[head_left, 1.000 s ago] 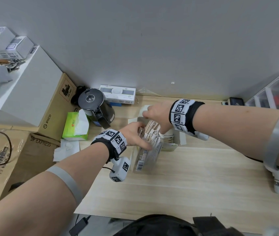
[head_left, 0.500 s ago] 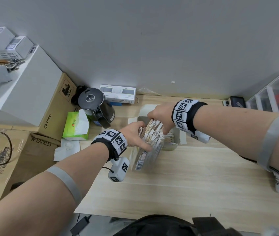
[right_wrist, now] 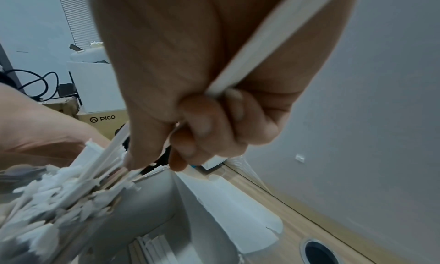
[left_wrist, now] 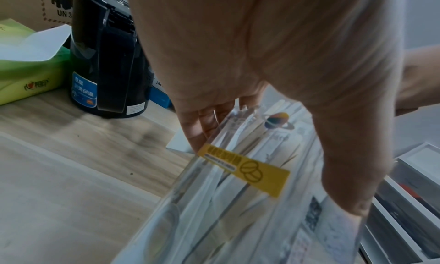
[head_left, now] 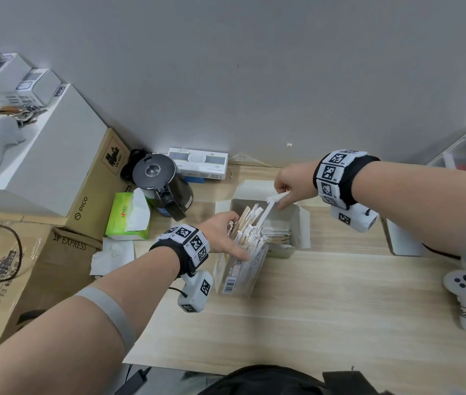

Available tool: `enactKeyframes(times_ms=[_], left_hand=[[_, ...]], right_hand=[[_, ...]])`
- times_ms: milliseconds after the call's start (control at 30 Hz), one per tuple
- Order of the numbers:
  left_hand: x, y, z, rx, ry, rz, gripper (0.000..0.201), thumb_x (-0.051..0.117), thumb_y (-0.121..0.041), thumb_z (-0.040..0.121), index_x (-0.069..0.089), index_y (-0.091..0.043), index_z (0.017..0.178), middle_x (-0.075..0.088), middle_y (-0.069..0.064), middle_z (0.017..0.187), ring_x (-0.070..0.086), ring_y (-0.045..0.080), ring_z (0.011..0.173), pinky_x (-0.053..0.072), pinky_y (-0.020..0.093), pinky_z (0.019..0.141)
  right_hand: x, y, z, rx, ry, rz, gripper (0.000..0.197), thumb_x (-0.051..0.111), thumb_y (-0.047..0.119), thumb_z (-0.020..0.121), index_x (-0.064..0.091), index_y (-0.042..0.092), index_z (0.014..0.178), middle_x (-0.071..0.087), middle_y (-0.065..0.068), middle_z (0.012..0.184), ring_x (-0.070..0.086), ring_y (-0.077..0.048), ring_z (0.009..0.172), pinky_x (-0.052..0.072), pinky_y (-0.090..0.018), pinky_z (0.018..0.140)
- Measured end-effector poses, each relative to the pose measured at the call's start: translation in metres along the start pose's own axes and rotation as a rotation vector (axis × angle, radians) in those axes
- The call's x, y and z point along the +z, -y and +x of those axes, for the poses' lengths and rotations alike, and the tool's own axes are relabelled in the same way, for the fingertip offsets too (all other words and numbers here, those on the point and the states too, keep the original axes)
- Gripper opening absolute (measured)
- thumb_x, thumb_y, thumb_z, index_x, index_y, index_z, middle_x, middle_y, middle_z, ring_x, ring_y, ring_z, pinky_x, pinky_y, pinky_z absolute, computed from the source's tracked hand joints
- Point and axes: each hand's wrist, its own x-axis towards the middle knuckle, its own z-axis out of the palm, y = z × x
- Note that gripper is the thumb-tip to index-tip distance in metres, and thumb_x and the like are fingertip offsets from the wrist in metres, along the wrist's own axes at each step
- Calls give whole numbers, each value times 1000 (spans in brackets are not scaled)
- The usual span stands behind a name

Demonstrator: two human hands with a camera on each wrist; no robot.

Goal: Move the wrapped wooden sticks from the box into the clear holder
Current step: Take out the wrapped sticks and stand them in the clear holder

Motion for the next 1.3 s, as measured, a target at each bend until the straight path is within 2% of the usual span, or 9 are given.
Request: enactKeyframes(times_ms=[233,300,433,500,633,733,867,1133,1300], left_hand=[[1,1,-1,-36,0,63,123,90,-59,36,45,-16,142,60,0,133,61,18,115,52,40,102],[2,0,0,-27,-11,57,116,95,-49,47,43,-14,144,58,0,135,59,19,118,50,38,104],[3,-3,-1,0,-25,24,111,96,-39,57,40,-11,147,56,3,137,57,19,120,48,33,103],[3,-3,-1,9,-33,19,106,96,-37,58,42,-10,145,58,4,133,57,17,113,48,27,93],[4,-3,0,28,-44,-7,93,96,-36,57,51,-14,135,63,1,122,59,16,108,48,26,87],[4,-2,0,24,-49,-4,74,96,-31,61,54,-16,121,61,-8,102,59,9,94,47,16,78],[2,-3,-1,52,-36,-21,97,96,-36,57,47,-12,137,62,0,121,60,16,112,50,28,97],[-10,8,-2,66,-25,98,93,98,-41,51,52,-19,129,60,-9,113,61,11,99,46,22,84],[-9,22,-6,61,-14,175,103,94,-47,50,46,-19,136,53,-7,126,55,11,104,44,21,88]], right_hand=[[-23,8,-13,20,-43,83,43,30,31,103,69,15,100,57,8,82,53,-20,87,35,-29,78],[-26,22,-11,-35,-5,27,36,36,30,101,69,16,101,59,5,89,54,-19,87,39,-30,78],[-19,52,-3,-138,116,-101,25,47,18,94,56,14,70,45,3,59,40,-17,55,37,-27,54],[-17,67,-4,-222,130,-223,26,52,21,95,54,16,69,42,5,55,39,-16,52,36,-26,54],[-12,88,-2,-274,103,-385,10,62,24,93,63,18,85,52,7,67,52,-18,66,37,-24,53],[-12,95,0,-316,79,-333,23,65,21,89,69,22,111,66,5,92,63,-20,83,52,-31,71],[-16,83,5,-331,-30,-142,36,67,17,83,67,21,118,70,4,100,65,-20,89,57,-35,80],[1,41,19,-57,-269,322,20,60,17,85,71,14,102,66,7,88,61,-15,81,48,-25,71],[42,29,45,91,36,221,24,68,13,86,71,8,109,74,-4,100,66,-20,82,56,-29,73]])
